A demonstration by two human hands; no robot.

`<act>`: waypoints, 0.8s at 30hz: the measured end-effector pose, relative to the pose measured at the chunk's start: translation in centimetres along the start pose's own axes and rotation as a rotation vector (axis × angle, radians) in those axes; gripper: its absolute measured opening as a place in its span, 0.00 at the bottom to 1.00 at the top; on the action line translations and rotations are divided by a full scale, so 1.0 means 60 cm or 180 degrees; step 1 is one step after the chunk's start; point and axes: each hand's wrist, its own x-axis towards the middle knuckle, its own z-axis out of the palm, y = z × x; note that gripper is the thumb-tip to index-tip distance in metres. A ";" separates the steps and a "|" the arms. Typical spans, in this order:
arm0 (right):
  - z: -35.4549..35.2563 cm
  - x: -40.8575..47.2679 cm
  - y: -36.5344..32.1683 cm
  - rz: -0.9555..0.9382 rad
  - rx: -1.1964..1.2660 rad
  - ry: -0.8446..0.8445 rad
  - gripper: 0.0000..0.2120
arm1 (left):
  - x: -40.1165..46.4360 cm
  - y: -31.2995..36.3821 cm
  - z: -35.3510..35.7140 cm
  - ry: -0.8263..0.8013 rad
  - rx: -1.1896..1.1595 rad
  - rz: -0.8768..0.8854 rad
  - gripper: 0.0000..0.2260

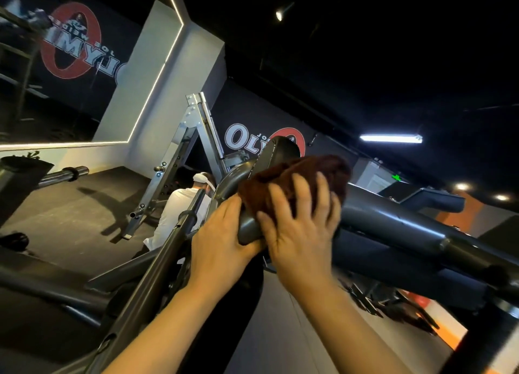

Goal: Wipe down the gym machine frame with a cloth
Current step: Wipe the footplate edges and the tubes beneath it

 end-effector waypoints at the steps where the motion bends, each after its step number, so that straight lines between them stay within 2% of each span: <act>1: 0.001 -0.006 -0.012 -0.0243 -0.0070 -0.0093 0.22 | 0.000 0.002 -0.001 0.0036 0.0020 -0.0003 0.23; 4: -0.007 -0.008 -0.002 -0.0702 -0.0140 -0.0250 0.22 | -0.003 0.005 -0.003 -0.0035 -0.0039 -0.0058 0.25; 6: -0.021 0.004 0.029 -0.0775 -0.0168 -0.0346 0.23 | 0.000 0.006 -0.009 -0.0110 -0.0046 -0.0042 0.28; 10: -0.051 0.017 0.061 -0.0021 -0.0009 -0.0315 0.24 | 0.020 0.016 -0.031 -0.0460 0.0457 0.0240 0.34; 13: -0.049 0.038 0.029 0.0135 0.0206 -0.0291 0.17 | 0.035 0.045 -0.040 -0.0275 0.0448 0.0469 0.28; 16: -0.035 0.082 0.001 -0.0242 0.0362 -0.0591 0.15 | 0.050 0.062 -0.027 -0.0148 0.0193 0.0452 0.22; 20: -0.044 0.116 0.003 -0.0528 0.0068 -0.1313 0.21 | 0.054 0.074 -0.010 -0.0210 0.0026 0.0196 0.32; 24: -0.056 0.122 0.059 0.0119 0.0241 -0.1431 0.26 | 0.049 0.115 0.012 -0.0362 0.0186 0.0470 0.44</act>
